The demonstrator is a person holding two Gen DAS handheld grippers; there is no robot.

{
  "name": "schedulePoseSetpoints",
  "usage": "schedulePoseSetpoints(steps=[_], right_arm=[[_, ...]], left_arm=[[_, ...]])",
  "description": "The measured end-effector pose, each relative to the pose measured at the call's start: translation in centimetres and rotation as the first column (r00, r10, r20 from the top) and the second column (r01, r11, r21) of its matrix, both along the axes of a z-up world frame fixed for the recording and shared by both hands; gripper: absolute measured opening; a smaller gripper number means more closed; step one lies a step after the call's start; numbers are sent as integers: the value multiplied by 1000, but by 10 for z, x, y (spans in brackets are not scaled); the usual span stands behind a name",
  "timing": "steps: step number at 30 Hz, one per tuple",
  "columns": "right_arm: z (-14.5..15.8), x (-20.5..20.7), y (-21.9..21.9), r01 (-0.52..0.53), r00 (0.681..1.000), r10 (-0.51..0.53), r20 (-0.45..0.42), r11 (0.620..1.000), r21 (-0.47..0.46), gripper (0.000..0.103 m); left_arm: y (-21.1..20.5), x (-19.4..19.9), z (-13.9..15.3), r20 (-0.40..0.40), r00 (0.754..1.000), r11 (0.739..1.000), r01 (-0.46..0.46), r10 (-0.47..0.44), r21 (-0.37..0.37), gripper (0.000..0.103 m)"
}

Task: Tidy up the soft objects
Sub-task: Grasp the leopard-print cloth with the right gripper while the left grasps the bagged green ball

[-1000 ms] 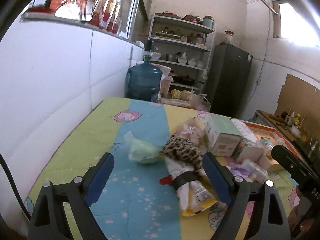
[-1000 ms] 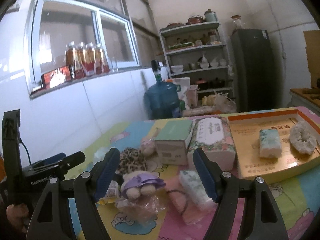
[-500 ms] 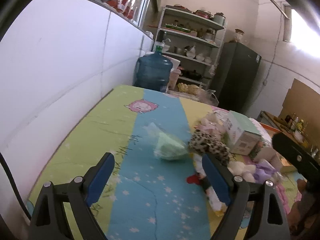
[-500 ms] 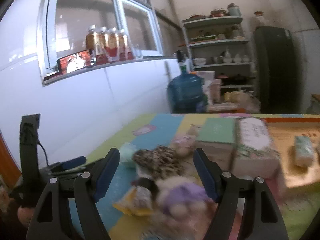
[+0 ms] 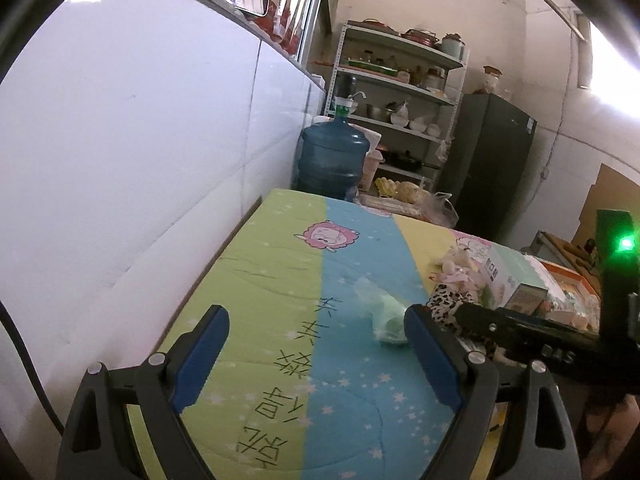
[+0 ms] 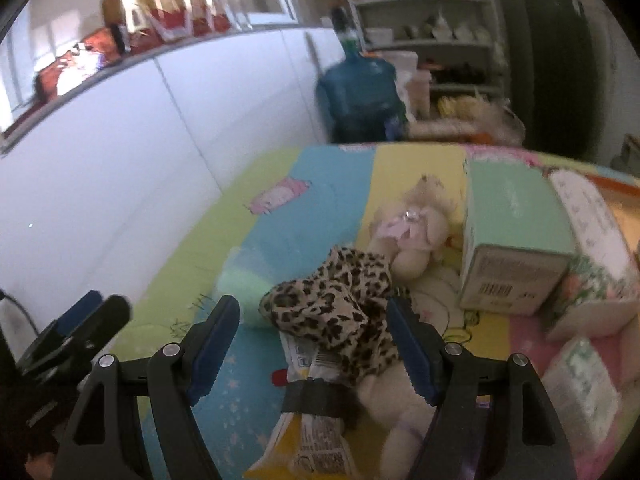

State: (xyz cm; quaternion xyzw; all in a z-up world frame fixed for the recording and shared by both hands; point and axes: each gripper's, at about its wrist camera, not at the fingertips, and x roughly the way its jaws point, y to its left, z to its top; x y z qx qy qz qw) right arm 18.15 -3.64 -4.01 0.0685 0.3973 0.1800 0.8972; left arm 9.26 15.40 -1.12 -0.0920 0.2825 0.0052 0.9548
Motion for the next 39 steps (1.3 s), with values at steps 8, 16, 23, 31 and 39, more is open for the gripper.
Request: schedulePoseSetpoints(steps=[8,16,23,31,39], right_arm=[[-12,13,10,28,998,-31,-50,998,-61,60],[-7,1,10,9,1000,-7,28,997,-81,12],[15,-16,4,-18,993,23,113,999,-43,10],[52,-38,-5,-67,972,62,225,998,12,10],[66,-57,-32,-63,965,45,257,996,61,10]], left_arm=[[9,-1,-2,3,1000,1000,19,-19,-11,90],[14,-3,-7,-9,1000,999,15,-15,-29,90],[11,-3,-5,1,1000,1000,12,-12,-25,90],[6,7,0,-5,1000,1000,23,-23,-12,90],[9,25,0,-31,996,996,86,-87,-29,90]])
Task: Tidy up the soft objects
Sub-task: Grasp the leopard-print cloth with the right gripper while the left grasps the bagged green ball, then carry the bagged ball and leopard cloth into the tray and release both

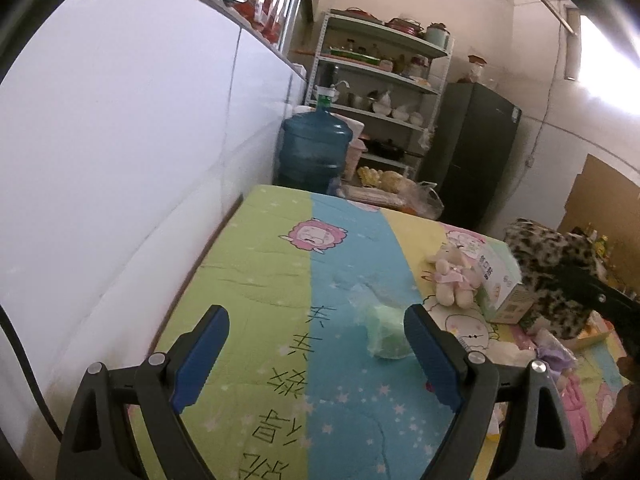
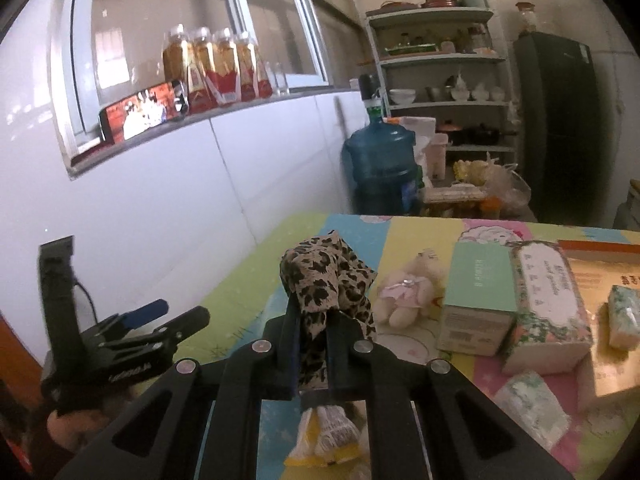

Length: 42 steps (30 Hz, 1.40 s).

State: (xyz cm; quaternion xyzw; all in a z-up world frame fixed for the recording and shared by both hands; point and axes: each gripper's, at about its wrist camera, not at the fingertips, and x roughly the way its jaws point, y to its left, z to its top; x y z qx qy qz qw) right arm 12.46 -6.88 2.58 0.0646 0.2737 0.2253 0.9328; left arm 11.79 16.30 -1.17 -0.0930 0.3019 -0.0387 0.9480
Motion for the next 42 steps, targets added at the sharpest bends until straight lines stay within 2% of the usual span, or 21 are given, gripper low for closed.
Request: schedulePoseSetpoints(steps=[10,15,17,18,19,21,24,30,42], right_arm=[[-8,-11,-20,-2,1000,3,-18,1000,20,10],[-12,-14,-22,-13,1000,14,-24,1000,28,10],[-14,-15,-24,-15,1000,16,-27,999,30,10],[-15,-15,-25,-16,999,17,-30,999,29,10],[-16,-16,-26,-18,999,19,-32,999,29,10],[-18,-14,-29,-16,999,17,-36,1000,25,10],[-23,-9,-33,-9,999,10,-53,1000,25,10],[-32,8,-34,17,996,-16,-84,1000,14,10],[-34,17,-33,35,995,-35,-94,999,5,10]], left_arm=[[-26,29,-15,-61,994,994,81,-85,-68,90],[-49,53,-26,-114,992,996,50,-58,-71,90],[-56,65,-36,-157,987,998,20,-30,-61,81],[-58,68,-40,-170,985,998,11,-20,-56,71],[-59,72,-45,-188,982,998,2,-12,-55,66],[-59,76,-51,-213,977,996,7,-27,-94,63],[-60,78,-52,-209,977,994,21,-42,-104,53],[-65,76,-49,-198,979,997,27,-42,-75,43],[-58,65,-28,-117,993,998,15,-22,-63,41]])
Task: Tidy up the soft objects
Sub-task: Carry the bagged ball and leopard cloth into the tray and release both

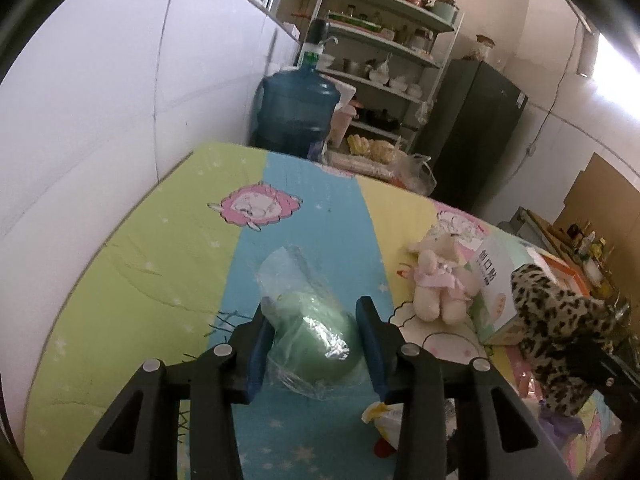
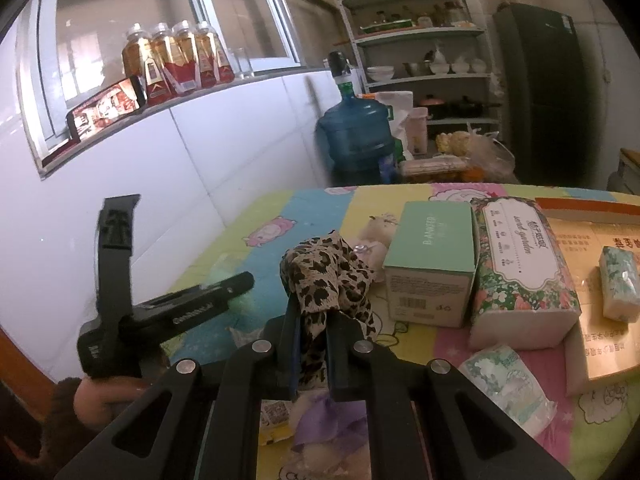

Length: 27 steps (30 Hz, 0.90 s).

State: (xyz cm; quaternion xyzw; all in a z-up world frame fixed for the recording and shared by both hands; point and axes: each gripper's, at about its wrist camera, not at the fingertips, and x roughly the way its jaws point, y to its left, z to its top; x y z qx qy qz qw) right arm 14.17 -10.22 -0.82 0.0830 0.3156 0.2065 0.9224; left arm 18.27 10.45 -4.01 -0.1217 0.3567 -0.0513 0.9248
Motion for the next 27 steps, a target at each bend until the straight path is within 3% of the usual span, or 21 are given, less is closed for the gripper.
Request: schedulePoseSetpoints(steps=[7,17,27], right_arm=[[2,0,-3,6,1000,-6,12,1000,11,10],[10,-11,-20,41,998,-42,42,999,35,10],[21,-25,-48,97,992,-101,73,993,62,10]], left_arm=[[-4,-20,26,72,997,1000,0,-2,16,41],[-40,-58,61,189,980,995,42,-58,87,41],[-84,-68,70,206,968,987,129,-146,93,41]])
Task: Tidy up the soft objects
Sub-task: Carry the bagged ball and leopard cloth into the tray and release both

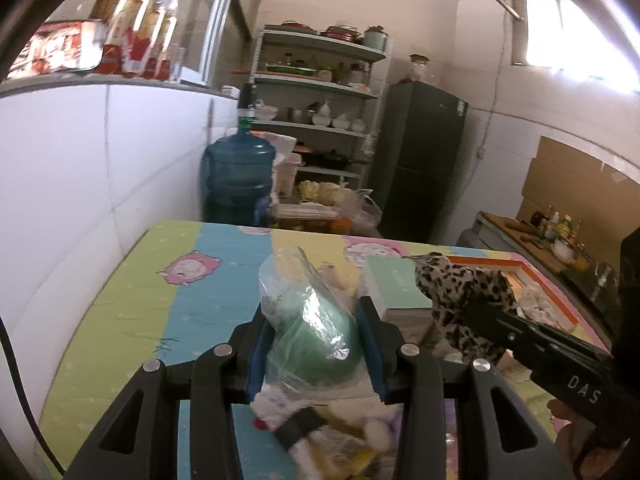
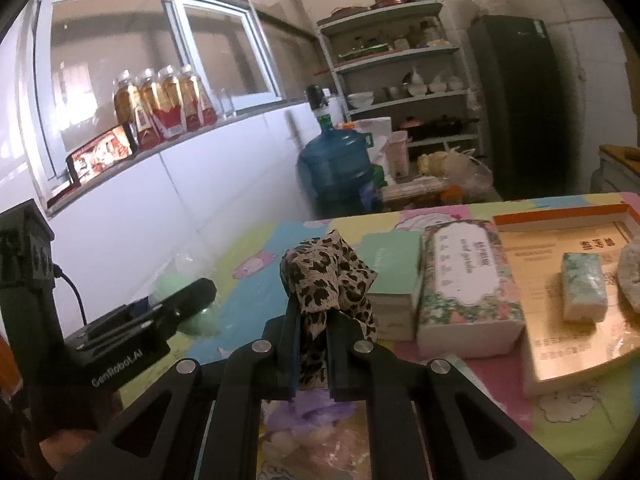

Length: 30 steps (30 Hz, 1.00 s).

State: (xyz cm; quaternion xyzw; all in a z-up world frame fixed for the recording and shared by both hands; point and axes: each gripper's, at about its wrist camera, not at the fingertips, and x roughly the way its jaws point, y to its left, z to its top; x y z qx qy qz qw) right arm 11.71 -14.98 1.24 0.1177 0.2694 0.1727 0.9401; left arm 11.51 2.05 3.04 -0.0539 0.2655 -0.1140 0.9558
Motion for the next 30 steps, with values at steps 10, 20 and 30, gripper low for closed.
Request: schedulePoseSetpoints(steps=[10,20,30], right_arm=[[5,-16,-39,64,998,-64,14,998,7,10],[4,-30,-98,165,986,-166,18,986,18,10],[1,-42,-158,251,968,-252,13,967,39,10]], left_arm=[[-53,1,2,8,996,996,90,-90,-1,41],[-115,-2,0,10,981,981,193,-193,-8,41],[-170,2,-4,-5,967,967,255,-255,-21,41]])
